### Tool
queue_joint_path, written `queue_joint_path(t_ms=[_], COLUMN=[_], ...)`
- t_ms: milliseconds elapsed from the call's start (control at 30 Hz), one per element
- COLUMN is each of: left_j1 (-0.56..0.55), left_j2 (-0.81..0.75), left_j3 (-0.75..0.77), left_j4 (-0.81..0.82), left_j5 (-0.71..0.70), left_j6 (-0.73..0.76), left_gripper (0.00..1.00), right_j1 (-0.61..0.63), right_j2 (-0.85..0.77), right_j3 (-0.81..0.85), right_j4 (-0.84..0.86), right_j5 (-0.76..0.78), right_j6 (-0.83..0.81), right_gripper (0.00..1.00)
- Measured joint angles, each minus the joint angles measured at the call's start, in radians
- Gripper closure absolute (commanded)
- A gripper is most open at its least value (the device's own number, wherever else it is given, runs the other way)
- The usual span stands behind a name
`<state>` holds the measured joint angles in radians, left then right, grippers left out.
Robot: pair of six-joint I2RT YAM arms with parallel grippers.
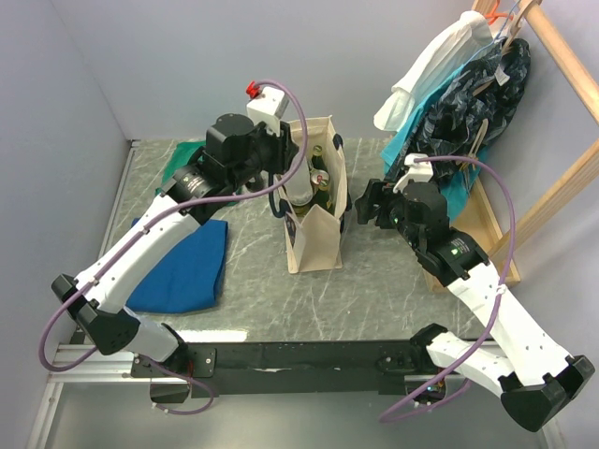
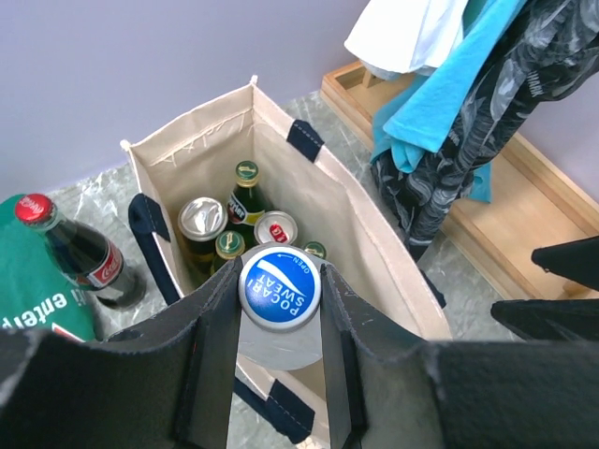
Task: Take the beverage out of the canvas bag
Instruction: Take out the drink from the canvas bag.
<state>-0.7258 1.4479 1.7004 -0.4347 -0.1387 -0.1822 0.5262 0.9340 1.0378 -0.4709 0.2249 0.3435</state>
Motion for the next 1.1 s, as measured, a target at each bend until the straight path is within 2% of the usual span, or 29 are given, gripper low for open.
queue_joint_path(t_ms=[567, 767, 1100], left_j1=[0.0, 0.0, 0.0], left_j2=[-0.083, -0.12, -0.182], left_j3=[-0.054, -0.079, -0.109], left_j4=[0.095, 0.117, 0.146], left_j5=[-0.018, -0.032, -0.061], left_j6=[0.002, 0.005, 0.01], left_gripper=[0.99, 0.99, 0.99], right_j1=[0.0, 0.0, 0.0], right_j2=[0.008, 0.008, -0.007], right_j3=[0.0, -0.005, -0.04], right_j4=[0.014, 0.017, 0.024], right_j5=[0.0, 0.006, 0.019], right_j6=[-0.002, -0.005, -0.005], right_gripper=[0.07, 0.0, 0.0])
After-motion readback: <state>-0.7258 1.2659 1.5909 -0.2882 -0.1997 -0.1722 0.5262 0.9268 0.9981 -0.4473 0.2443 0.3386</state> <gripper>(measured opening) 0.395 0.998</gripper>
